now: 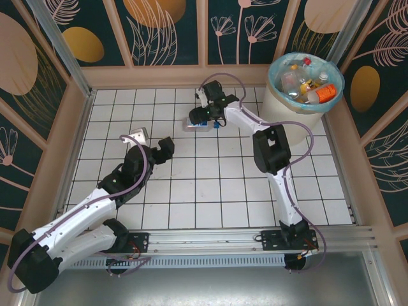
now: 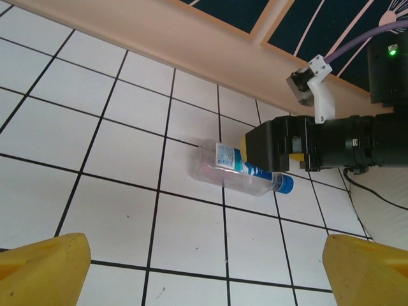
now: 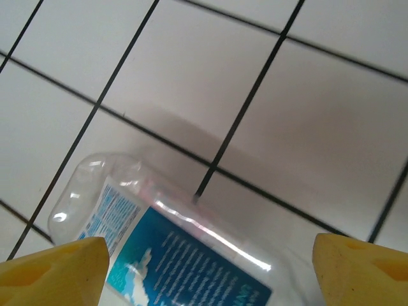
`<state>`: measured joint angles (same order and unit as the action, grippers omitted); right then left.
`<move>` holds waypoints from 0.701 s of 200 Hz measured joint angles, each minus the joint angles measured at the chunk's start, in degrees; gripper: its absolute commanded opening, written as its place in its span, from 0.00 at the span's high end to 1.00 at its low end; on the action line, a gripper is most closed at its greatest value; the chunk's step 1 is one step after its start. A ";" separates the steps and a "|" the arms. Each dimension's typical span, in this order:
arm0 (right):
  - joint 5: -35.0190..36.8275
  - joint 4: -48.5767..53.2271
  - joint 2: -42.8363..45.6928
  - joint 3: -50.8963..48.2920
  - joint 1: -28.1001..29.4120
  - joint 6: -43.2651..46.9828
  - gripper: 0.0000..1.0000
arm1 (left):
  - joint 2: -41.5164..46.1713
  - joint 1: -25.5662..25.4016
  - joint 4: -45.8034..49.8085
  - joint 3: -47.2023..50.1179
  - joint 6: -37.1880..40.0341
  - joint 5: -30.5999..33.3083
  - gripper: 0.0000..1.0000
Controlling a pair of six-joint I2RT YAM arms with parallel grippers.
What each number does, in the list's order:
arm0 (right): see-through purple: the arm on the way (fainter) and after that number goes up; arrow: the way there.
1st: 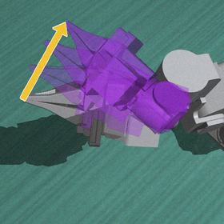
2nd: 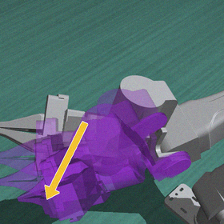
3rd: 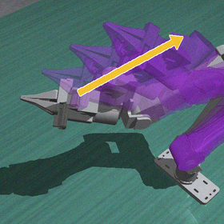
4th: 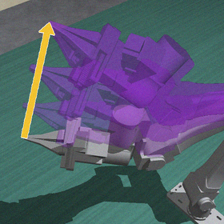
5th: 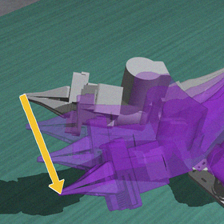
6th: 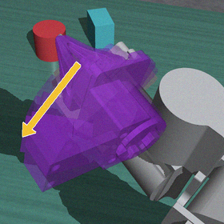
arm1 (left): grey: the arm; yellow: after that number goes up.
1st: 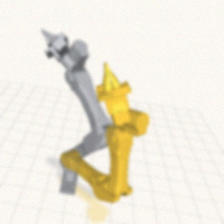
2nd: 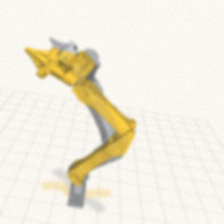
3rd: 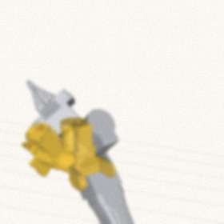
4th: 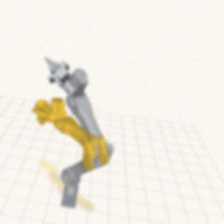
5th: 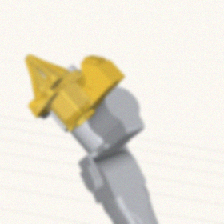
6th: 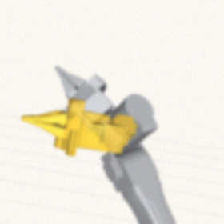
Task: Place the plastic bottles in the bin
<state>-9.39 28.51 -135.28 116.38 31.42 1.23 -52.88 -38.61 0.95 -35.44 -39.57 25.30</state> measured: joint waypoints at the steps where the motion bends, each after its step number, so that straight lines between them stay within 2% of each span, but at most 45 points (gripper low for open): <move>1: -0.07 -0.11 0.00 -0.13 0.02 0.00 0.16 | -0.02 -0.02 0.04 0.00 -0.02 0.00 0.07; 59: -2.69 -6.56 3.52 -10.43 2.49 1.86 0.17 | -1.09 -0.02 2.73 -0.02 -1.22 -1.11 0.10; 140: -3.21 -6.16 3.89 -11.85 4.07 3.87 0.16 | -2.29 -0.02 4.50 -0.98 -3.23 -4.09 0.12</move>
<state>-12.60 22.35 -131.39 104.53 35.48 5.10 -55.18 -38.63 5.45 -36.42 -42.81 21.21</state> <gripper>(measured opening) 0.838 0.889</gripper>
